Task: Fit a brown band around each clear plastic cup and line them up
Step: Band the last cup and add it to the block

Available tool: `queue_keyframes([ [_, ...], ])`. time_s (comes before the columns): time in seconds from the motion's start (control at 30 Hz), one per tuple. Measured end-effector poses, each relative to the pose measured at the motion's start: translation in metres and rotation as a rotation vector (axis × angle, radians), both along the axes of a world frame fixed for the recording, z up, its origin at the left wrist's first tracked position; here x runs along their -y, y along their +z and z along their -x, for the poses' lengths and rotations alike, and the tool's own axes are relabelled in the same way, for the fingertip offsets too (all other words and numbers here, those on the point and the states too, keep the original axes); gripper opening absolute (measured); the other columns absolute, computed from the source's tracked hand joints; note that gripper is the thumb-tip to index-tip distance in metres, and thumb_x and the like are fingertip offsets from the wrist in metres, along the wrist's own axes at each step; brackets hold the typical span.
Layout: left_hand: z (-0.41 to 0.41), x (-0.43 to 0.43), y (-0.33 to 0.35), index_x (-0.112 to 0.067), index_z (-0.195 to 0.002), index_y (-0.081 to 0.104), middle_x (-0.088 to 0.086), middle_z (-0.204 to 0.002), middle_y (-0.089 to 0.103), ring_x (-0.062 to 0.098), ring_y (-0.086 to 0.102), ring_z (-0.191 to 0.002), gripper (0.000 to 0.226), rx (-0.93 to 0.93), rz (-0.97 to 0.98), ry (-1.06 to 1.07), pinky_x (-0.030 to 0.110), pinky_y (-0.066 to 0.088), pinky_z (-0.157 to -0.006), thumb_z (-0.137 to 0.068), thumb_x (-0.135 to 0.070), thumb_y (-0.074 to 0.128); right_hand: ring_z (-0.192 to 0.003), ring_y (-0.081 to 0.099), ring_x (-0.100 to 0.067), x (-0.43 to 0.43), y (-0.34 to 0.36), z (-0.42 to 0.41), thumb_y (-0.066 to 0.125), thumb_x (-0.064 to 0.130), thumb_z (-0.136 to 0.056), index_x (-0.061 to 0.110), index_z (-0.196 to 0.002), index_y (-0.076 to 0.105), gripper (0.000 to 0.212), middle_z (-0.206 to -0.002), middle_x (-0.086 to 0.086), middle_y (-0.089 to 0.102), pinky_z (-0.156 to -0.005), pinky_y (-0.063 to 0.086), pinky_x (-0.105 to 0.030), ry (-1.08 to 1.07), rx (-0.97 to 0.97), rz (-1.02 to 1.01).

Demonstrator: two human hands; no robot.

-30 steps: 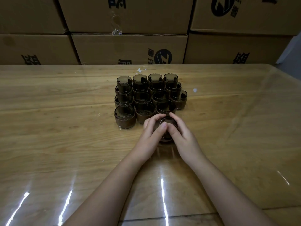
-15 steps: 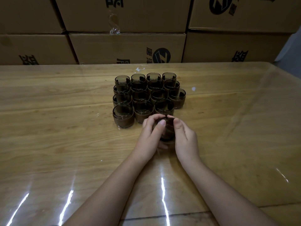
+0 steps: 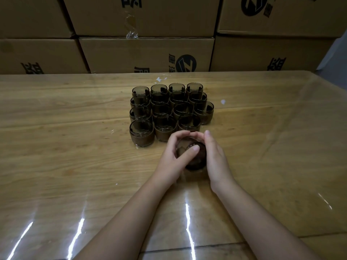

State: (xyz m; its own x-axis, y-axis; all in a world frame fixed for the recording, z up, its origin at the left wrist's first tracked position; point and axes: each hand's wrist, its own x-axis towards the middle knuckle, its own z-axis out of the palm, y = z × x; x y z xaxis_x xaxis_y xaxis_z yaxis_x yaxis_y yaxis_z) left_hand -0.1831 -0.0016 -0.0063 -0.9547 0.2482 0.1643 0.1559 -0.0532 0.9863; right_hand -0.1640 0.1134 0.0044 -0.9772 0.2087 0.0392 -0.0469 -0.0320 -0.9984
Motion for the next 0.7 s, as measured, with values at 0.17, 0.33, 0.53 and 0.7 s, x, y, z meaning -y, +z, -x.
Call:
queue_keyframes([
  [0.17, -0.004, -0.010, 0.007, -0.005, -0.117, 0.061, 0.016, -0.115, 0.065, 0.018, 0.062, -0.110, 0.060, 0.159, -0.087, 0.082, 0.037, 0.049, -0.093, -0.087, -0.052, 0.038, -0.112, 0.060, -0.010, 0.011, -0.004, -0.003, 0.044, 0.060, -0.081, 0.030, -0.115, 0.063, 0.050, -0.118, 0.002, 0.064, -0.093, 0.049, -0.028, -0.051, -0.085, -0.031],
  [0.33, -0.007, -0.014, 0.006, -0.016, -0.086, 0.071, 0.003, -0.081, 0.071, 0.015, 0.067, -0.083, 0.045, 0.194, -0.162, 0.255, 0.032, 0.052, -0.076, -0.102, -0.039, 0.036, -0.097, 0.066, -0.005, 0.014, -0.003, -0.005, 0.050, 0.050, -0.083, 0.036, -0.104, 0.068, 0.031, -0.103, 0.008, 0.070, -0.071, 0.052, -0.018, 0.005, -0.105, 0.077],
  [0.53, -0.008, -0.011, 0.012, -0.004, -0.087, 0.064, 0.019, -0.085, 0.055, 0.029, 0.055, -0.081, 0.031, 0.248, -0.243, 0.207, 0.035, 0.048, -0.069, -0.100, -0.023, 0.044, -0.084, 0.070, -0.013, 0.015, 0.004, -0.008, 0.057, 0.024, -0.088, 0.031, -0.088, 0.072, 0.017, -0.088, 0.002, 0.073, -0.065, 0.056, -0.028, 0.009, -0.024, 0.217],
  [0.7, -0.011, -0.008, 0.015, -0.003, -0.085, 0.058, 0.015, -0.076, 0.052, 0.024, 0.053, -0.072, 0.025, 0.225, -0.307, 0.065, 0.028, 0.045, -0.061, -0.088, -0.028, 0.061, -0.080, 0.063, -0.020, 0.013, 0.011, -0.011, 0.058, 0.011, -0.093, 0.024, -0.080, 0.068, 0.020, -0.079, -0.004, 0.065, -0.071, 0.053, -0.037, -0.027, -0.047, 0.234],
])
